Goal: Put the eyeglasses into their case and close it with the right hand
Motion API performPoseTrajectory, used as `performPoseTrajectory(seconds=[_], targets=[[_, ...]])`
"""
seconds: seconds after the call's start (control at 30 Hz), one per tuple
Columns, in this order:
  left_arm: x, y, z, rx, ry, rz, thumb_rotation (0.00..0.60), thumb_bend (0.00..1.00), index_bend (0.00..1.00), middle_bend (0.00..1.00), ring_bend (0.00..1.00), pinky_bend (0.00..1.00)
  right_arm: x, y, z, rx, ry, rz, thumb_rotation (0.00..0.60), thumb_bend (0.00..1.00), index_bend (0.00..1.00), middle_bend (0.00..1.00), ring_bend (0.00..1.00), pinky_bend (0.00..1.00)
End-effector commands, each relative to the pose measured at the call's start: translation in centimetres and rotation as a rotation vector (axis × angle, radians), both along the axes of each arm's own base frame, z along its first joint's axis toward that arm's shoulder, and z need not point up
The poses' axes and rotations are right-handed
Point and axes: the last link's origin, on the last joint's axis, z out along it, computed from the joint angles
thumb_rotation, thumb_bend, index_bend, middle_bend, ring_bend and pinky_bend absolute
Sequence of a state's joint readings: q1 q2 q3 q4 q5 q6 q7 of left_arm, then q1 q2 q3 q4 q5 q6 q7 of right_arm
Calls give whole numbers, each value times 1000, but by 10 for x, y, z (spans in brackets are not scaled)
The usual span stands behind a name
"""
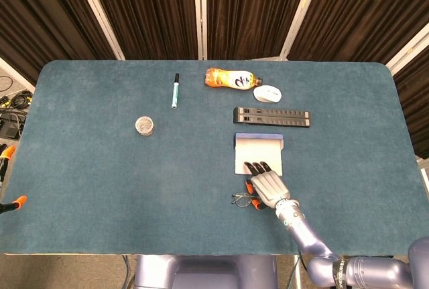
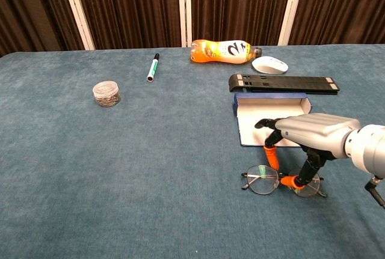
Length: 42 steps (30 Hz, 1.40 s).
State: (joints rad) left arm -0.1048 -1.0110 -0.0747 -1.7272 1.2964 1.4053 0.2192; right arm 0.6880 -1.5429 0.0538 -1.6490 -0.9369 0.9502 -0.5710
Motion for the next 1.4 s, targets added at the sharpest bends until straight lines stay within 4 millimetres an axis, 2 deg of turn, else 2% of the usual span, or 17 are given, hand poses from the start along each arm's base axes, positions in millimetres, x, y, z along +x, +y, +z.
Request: performPoseTrajectory(seconds=[0.03,0.47,0.73,0.83,1.0,1.07,1.17,1.4], targets=[[0,0,0,1,-1,-1,600,0,0,0,0,0,-1,0,0,-2,4,2,600,294,568,0,0,0],[0,0,-1,-1,1,0,600,0,0,0,0,0,-1,-2,4,-15,-19,3,600,342,623,19,0,0],[-2,2,-1,-3,3,7,600,0,0,0,0,0,2,-14,9,-51,-55,-1,600,346,624,23,0,0],[-2,3,-1,-3,3,11,600,0,0,0,0,0,4,-23,12,-69,-66,-4,600,348,624,24,0,0],[-4,5,-1,-2,-4,22,600,0,0,0,0,0,10,-48,17,-131,-67,-4,600,361,627,20,0,0],[-5,7,1,4,-8,26,600,0,0,0,0,0,13,-71,23,-199,-44,11,600,363,627,18,0,0],[-6,8,1,4,-12,32,600,0,0,0,0,0,12,-87,21,-231,-25,5,600,367,628,17,0,0],[-8,10,3,5,-21,42,600,0,0,0,0,0,9,-104,14,-256,-3,-17,600,367,628,16,0,0]])
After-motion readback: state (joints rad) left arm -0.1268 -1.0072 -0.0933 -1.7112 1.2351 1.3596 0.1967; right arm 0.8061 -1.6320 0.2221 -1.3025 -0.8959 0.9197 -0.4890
